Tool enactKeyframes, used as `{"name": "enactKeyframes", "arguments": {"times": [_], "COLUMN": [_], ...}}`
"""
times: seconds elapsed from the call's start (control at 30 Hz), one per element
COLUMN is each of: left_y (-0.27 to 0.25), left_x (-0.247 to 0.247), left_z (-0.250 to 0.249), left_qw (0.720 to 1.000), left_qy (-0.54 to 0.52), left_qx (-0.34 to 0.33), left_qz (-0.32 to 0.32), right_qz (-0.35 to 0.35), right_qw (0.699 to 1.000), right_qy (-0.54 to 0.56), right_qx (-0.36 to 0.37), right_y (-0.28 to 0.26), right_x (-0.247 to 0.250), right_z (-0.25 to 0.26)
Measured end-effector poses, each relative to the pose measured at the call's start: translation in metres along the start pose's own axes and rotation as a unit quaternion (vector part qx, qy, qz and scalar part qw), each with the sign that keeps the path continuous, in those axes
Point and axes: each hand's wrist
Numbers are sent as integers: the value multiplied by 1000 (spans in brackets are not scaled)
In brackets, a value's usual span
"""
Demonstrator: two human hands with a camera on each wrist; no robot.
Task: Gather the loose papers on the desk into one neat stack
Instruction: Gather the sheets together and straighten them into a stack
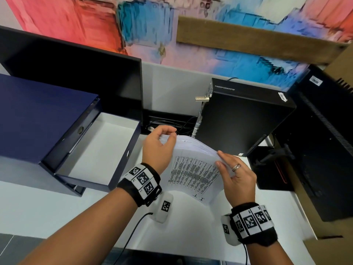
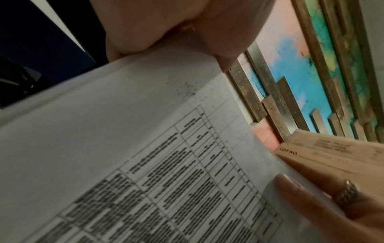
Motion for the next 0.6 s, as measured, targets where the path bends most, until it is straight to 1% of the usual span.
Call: {"name": "enactKeyframes", "arguments": {"times": [0.13, 0.23, 0.27, 0.3, 0.37, 0.4, 0.43, 0.5, 0.57, 0.6], "left_y": [-9, -15, -16, -16, -15, -15, -15, -17, -23, -24], "left_x": [11, 18, 19, 19, 20, 21, 23, 26, 27, 27], "left_z": [10, 23, 25, 25, 21, 21, 24, 30, 40, 45], "left_qw": [999, 995, 995, 996, 998, 997, 996, 989, 984, 983], "left_qy": [-15, -17, -6, 4, 7, -15, -48, -93, -73, -56], "left_qx": [-27, 6, 19, 19, -5, -13, -8, 41, 96, 108], "left_qz": [45, 95, 94, 84, 67, 69, 79, 109, 130, 136], "right_qz": [-15, -26, -31, -39, -69, -80, -80, -46, -31, -41], "right_qw": [1000, 999, 999, 999, 998, 996, 994, 980, 964, 948], "right_qy": [1, 8, 6, 3, 9, 32, 72, 161, 190, 216], "right_qx": [-15, -31, -22, -9, 10, 1, -25, -103, -185, -232], "right_y": [1, 4, 6, 8, 9, 8, 6, 0, -10, -15], "right_x": [0, 0, 0, 0, 3, 6, 8, 8, 2, -1], "right_z": [-3, -5, -4, -3, 1, 2, 5, 5, -2, -9]}}
Point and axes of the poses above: each hand's wrist, its own y-axis towards the middle knuckle, its own x-axis out of the back of the hand, z = x × y, and after that the axes turned 5 degrees about -y, right-handed
